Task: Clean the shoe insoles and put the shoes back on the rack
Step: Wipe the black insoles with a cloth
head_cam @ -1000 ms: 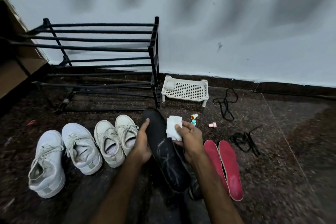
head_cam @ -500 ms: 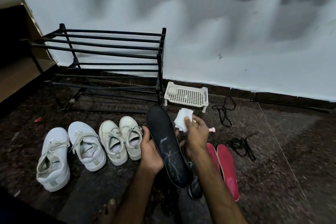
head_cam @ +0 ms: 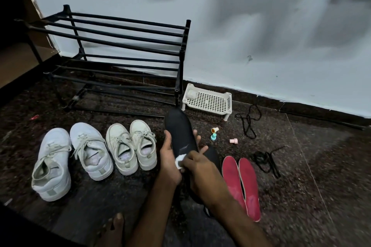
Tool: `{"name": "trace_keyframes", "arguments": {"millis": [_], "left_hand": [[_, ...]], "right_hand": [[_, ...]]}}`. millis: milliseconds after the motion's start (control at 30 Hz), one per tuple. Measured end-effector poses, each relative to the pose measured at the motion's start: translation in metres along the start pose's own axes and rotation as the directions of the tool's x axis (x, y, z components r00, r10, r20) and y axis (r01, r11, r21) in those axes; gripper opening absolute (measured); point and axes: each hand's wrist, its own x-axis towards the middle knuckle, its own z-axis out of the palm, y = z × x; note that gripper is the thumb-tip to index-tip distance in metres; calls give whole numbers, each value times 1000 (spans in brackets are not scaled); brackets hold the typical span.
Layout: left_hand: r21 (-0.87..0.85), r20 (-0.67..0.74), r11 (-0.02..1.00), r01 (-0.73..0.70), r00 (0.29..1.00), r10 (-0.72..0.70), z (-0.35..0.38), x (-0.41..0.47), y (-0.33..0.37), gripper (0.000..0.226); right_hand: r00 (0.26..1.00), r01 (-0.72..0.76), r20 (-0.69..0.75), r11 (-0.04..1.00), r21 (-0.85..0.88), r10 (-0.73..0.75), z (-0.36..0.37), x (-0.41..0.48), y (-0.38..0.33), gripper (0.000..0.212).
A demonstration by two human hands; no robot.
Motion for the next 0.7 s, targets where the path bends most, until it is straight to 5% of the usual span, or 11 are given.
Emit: {"name": "trace_keyframes", "arguments": {"millis": [200,367,700], "left_hand": [[136,41,991,-22,999,17,20,-9,2,69],[76,62,997,-34,998,29,24,-10,20,82],[202,96,971,-130,989,113,51,-26,17,64]], "right_hand": [[983,-138,-157,957,-255,100,-30,56,13,25],[996,10,-90,999,-41,-14,-22,27,-19,15],[922,-175,-332,980,98,198,-47,71,-6,26]]}}
